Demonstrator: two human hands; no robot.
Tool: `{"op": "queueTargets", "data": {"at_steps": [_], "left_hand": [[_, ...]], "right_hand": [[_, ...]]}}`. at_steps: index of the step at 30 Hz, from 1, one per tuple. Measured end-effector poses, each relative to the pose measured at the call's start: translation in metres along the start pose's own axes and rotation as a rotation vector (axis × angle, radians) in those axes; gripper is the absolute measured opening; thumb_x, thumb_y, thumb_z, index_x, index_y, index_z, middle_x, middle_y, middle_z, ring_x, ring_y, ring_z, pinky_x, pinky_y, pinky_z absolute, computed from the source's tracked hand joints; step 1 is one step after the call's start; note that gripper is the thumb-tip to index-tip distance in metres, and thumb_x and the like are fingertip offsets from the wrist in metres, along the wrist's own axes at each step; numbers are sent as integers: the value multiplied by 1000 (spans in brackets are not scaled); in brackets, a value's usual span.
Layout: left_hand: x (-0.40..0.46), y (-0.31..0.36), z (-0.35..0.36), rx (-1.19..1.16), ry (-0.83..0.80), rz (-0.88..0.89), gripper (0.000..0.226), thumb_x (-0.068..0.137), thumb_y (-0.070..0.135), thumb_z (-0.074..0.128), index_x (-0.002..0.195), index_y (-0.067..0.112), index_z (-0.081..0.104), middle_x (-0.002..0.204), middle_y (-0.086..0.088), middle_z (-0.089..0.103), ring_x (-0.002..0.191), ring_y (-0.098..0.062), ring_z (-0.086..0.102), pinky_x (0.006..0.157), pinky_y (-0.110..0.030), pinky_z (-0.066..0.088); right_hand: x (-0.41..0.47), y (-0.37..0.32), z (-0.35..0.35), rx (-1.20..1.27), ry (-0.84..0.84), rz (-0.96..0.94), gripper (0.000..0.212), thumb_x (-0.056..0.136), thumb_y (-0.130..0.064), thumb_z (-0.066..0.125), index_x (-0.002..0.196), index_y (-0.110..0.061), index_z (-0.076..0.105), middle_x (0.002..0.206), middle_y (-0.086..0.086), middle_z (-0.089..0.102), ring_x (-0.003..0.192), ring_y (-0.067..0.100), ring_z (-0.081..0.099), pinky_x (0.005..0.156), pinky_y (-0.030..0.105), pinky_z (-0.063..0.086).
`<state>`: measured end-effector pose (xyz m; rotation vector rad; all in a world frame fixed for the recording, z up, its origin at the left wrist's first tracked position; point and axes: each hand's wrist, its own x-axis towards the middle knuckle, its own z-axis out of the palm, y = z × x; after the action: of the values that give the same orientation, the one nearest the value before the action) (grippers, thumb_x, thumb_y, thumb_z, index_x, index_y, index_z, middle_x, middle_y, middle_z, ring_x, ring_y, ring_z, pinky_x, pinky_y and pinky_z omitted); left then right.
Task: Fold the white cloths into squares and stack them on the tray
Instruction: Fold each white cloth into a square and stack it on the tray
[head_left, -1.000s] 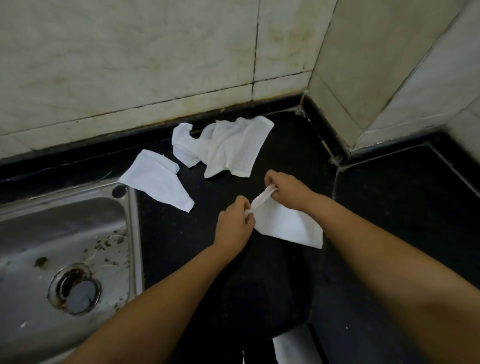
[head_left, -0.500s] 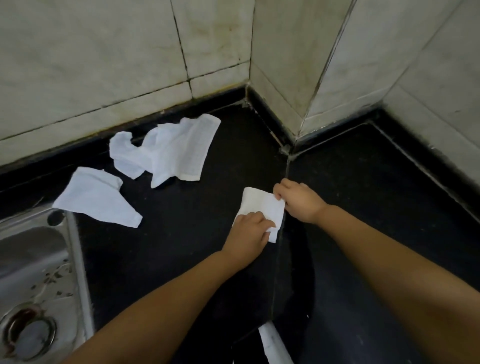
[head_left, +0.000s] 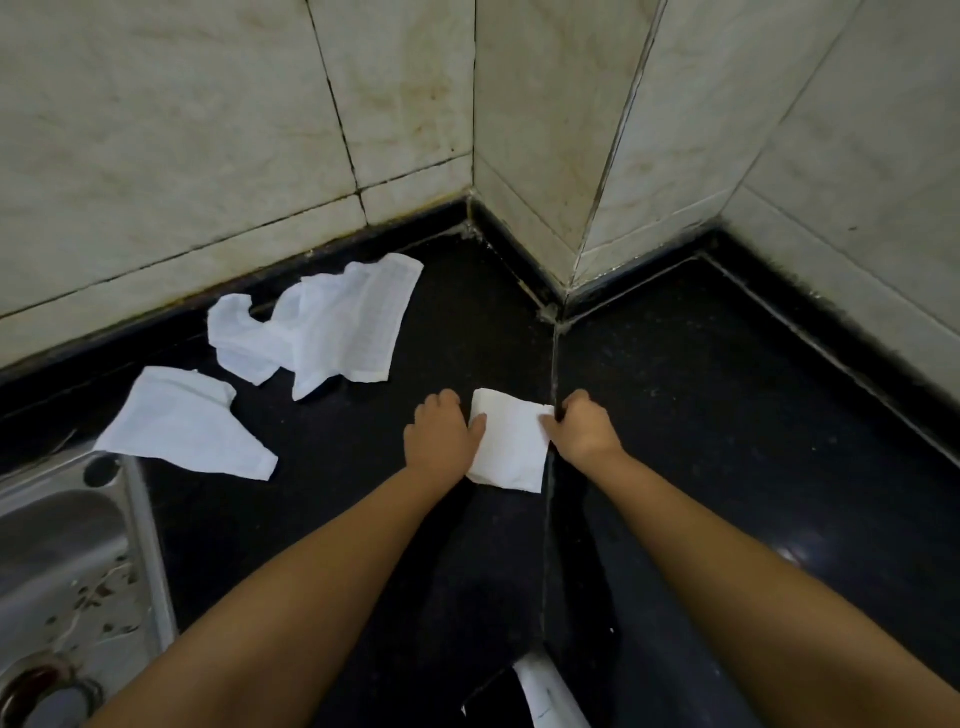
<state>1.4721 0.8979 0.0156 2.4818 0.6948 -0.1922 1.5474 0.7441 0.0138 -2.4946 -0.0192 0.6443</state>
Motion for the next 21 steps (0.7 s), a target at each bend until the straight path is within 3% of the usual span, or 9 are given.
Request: {"op": "queueTargets", "data": {"at_steps": [4, 8, 10, 12, 14, 17, 18, 21], "left_hand": [[7, 4, 7, 64, -169, -115, 53, 93, 44, 51, 130, 6, 45, 133, -14, 48, 125, -30, 46, 101, -45, 38], [11, 3, 12, -19, -240, -183, 42, 91, 35, 55, 124, 9, 52, 127, -12, 53, 118, -29, 52, 100, -46, 44], [11, 1, 13, -67, -234, -184, 31, 91, 28, 55, 114, 9, 56, 121, -11, 57, 111, -28, 56, 94, -42, 47], [10, -1, 12, -174, -215, -163, 16, 91, 23, 55, 100, 9, 56, 110, -10, 59, 96, -23, 57, 79, -34, 46], [6, -1, 7, -342, -195, -160, 9, 91, 19, 56, 93, 11, 52, 98, -7, 56, 85, -16, 51, 68, -27, 40], [5, 1, -8, -644, -211, -222, 15, 90, 16, 58, 103, 9, 56, 100, -4, 57, 87, -15, 54, 64, -24, 43], [5, 2, -13, -717, -231, -236, 18, 89, 16, 59, 106, 10, 57, 104, -5, 58, 91, -17, 56, 70, -27, 48], [6, 11, -29, -848, -281, -212, 16, 88, 10, 60, 103, 10, 57, 115, -14, 61, 102, -26, 59, 91, -43, 51]], "right_hand": [[-12, 2, 18, -23, 5, 118, 48, 91, -32, 58, 125, -2, 44, 127, 16, 52, 116, 32, 54, 91, 40, 47], [-17, -2, 24, -135, 24, 141, 38, 89, -30, 53, 122, -9, 52, 125, 12, 52, 114, 30, 53, 97, 42, 45], [-19, -5, 26, -149, 23, 137, 35, 89, -25, 51, 121, -11, 55, 125, 11, 50, 115, 30, 51, 97, 42, 45], [-21, -5, 29, -124, 39, 108, 33, 89, -22, 50, 119, -11, 56, 123, 11, 49, 113, 31, 52, 95, 42, 46], [-24, -4, 29, 7, 67, 69, 30, 89, -23, 52, 115, -9, 56, 115, 11, 51, 105, 29, 55, 89, 41, 48], [-26, -4, 21, 421, 71, 68, 17, 88, -19, 58, 100, -7, 54, 95, 6, 57, 87, 21, 57, 65, 28, 47], [-27, -4, 16, 564, 50, 87, 14, 88, -17, 58, 97, -7, 54, 94, 7, 60, 85, 20, 58, 64, 27, 48], [-29, -3, -4, 891, -61, 108, 9, 90, -9, 56, 98, -6, 56, 106, 16, 66, 92, 24, 64, 81, 38, 56]]}}
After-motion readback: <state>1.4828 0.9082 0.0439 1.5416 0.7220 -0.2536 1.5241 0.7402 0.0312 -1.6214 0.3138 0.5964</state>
